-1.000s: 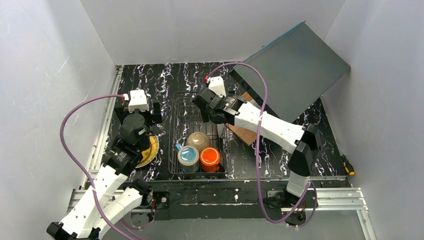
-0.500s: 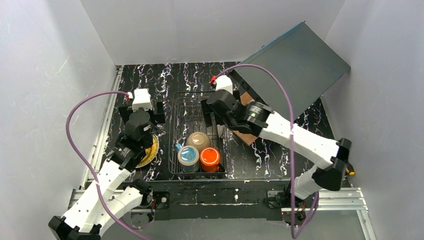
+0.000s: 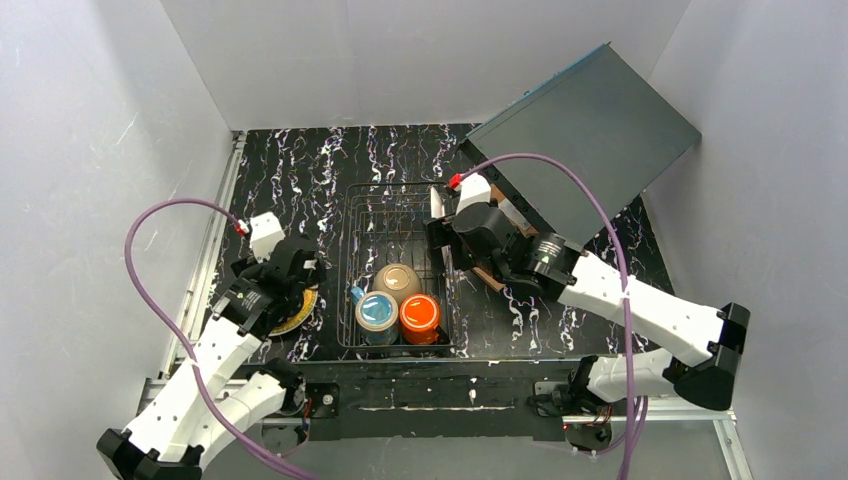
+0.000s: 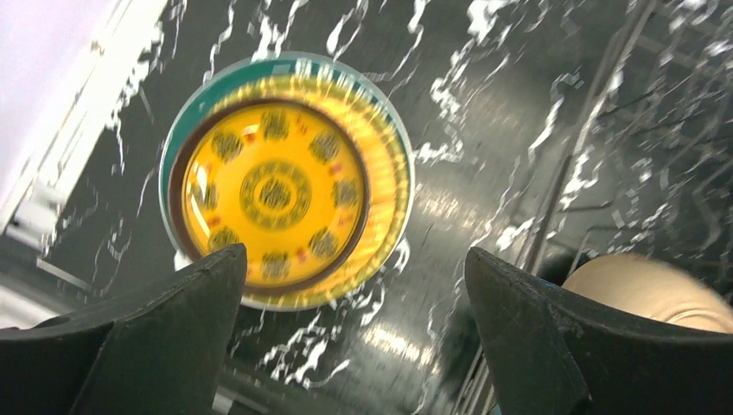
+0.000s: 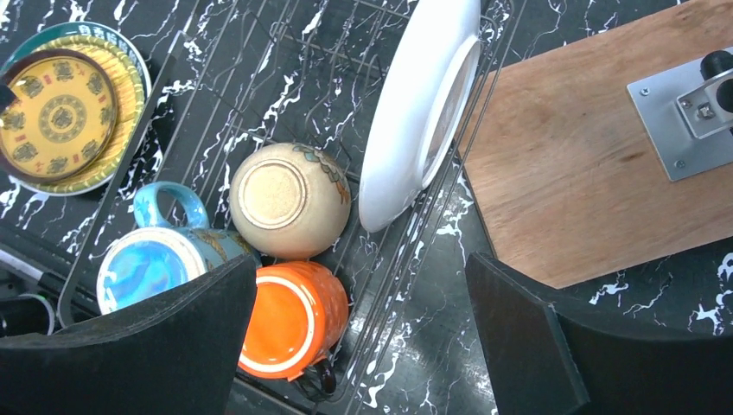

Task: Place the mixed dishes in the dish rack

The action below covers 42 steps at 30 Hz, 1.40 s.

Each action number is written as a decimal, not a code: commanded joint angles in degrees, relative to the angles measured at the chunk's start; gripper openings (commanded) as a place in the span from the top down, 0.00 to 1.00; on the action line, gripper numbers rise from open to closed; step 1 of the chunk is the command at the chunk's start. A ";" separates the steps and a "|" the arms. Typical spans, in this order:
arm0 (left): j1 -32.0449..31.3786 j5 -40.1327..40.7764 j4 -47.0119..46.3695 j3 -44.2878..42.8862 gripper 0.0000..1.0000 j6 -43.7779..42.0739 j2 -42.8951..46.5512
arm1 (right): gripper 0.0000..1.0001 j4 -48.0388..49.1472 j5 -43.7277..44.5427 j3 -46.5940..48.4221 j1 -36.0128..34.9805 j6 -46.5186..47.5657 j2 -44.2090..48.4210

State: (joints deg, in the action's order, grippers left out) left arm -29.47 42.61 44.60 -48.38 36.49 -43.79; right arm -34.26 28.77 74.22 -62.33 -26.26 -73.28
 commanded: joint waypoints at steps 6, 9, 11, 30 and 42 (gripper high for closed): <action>0.12 -4.78 11.02 2.64 0.19 12.72 -8.35 | 0.02 8.21 -1.67 -5.49 0.09 2.24 7.77; 0.40 -4.87 10.48 2.08 0.31 12.83 -14.93 | 0.02 8.71 -1.71 -7.81 0.05 2.57 9.64; 0.87 -4.60 10.31 2.21 0.38 13.91 -18.15 | 0.02 8.96 -1.73 -9.08 0.09 2.68 10.68; 15.42 -13.98 -1.52 -0.60 0.39 -4.49 -33.55 | 0.02 14.66 -0.47 -17.85 1.10 6.34 20.73; 17.80 -14.11 -1.96 -1.92 0.62 -7.80 -39.19 | 0.02 16.53 -1.06 -20.69 3.01 7.34 23.28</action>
State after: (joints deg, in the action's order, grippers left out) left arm -12.19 27.77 42.30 -49.54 30.13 -82.50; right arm -21.67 27.27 54.28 -59.99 -20.03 -51.68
